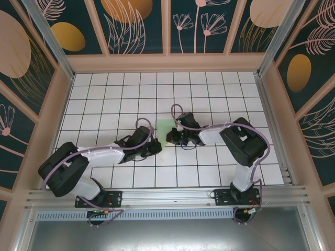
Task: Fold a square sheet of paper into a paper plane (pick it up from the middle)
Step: Third fold the triangle at the center of the table.
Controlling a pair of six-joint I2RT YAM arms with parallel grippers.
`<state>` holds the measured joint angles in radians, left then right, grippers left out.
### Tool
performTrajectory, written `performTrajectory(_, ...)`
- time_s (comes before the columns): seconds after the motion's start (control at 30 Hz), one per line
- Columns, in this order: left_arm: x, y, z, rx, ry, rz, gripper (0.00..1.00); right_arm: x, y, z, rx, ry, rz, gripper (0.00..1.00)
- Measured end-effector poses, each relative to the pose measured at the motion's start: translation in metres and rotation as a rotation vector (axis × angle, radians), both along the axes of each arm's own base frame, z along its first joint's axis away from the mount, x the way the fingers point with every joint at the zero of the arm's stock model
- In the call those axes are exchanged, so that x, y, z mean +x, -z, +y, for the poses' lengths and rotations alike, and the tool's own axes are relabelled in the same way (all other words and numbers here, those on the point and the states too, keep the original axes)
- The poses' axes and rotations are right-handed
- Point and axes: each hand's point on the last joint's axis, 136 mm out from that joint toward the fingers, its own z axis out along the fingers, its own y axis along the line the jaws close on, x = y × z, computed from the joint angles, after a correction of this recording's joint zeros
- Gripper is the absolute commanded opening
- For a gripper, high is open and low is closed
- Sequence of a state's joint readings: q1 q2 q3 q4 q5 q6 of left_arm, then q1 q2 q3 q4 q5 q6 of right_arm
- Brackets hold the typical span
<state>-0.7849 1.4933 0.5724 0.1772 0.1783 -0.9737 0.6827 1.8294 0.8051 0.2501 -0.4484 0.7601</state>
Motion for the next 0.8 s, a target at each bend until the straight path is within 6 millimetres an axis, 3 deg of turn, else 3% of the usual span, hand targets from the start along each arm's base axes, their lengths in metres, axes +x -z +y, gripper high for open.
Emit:
performTrajectory(0.17, 0.001, 0.019, 0.002, 0.041, -0.014, 0.037, 0.00, 0.000, 0.000, 0.000, 0.007, 0.021, 0.012, 0.00)
performTrajectory(0.8, 0.006, 0.025, 0.007, 0.060, -0.058, 0.033, 0.00, -0.001, -0.001, -0.001, 0.003, 0.024, 0.012, 0.00)
